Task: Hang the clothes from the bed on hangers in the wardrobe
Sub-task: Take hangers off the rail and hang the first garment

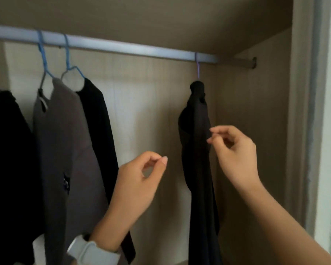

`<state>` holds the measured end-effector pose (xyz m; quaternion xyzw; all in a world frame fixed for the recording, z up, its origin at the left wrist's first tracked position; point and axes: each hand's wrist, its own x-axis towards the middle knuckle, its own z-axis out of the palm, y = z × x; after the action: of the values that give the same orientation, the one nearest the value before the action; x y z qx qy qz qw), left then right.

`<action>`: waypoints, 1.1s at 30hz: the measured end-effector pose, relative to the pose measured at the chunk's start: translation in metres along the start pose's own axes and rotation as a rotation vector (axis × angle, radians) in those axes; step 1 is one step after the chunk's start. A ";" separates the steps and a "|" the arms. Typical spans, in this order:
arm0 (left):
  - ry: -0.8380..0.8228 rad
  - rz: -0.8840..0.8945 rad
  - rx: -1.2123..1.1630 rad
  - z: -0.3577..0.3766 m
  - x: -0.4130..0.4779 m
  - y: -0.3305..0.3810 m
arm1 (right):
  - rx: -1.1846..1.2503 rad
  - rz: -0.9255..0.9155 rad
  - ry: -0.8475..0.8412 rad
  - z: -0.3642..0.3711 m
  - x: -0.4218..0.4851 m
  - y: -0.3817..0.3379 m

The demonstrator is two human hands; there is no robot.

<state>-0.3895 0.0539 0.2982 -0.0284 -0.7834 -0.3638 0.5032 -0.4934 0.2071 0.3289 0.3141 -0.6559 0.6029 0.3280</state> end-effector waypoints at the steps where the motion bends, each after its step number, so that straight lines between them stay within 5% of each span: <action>1: 0.028 0.009 -0.022 -0.003 0.011 0.004 | 0.039 0.006 0.020 0.005 0.017 -0.002; 6: -0.036 -0.027 -0.018 0.031 0.062 0.020 | 0.184 0.141 0.010 0.027 0.102 -0.004; 15: -0.046 0.014 0.293 0.098 0.126 0.033 | 0.374 0.482 -0.339 0.051 0.202 0.007; 20: -0.084 0.091 0.416 0.082 0.130 0.044 | 0.338 0.478 -0.362 0.068 0.224 0.012; 23: 0.032 0.055 0.458 0.046 0.142 0.062 | 0.414 0.470 -0.412 0.083 0.220 0.005; 28: 0.251 -0.198 0.936 -0.045 0.188 0.069 | 0.584 0.443 -0.485 0.114 0.208 -0.021; 33: 0.121 -0.587 1.145 -0.089 0.199 0.059 | 0.638 0.419 -0.538 0.136 0.194 -0.041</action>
<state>-0.3952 -0.0195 0.5117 0.4806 -0.7988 -0.0118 0.3617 -0.5813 0.0654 0.5014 0.4054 -0.5489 0.7248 -0.0954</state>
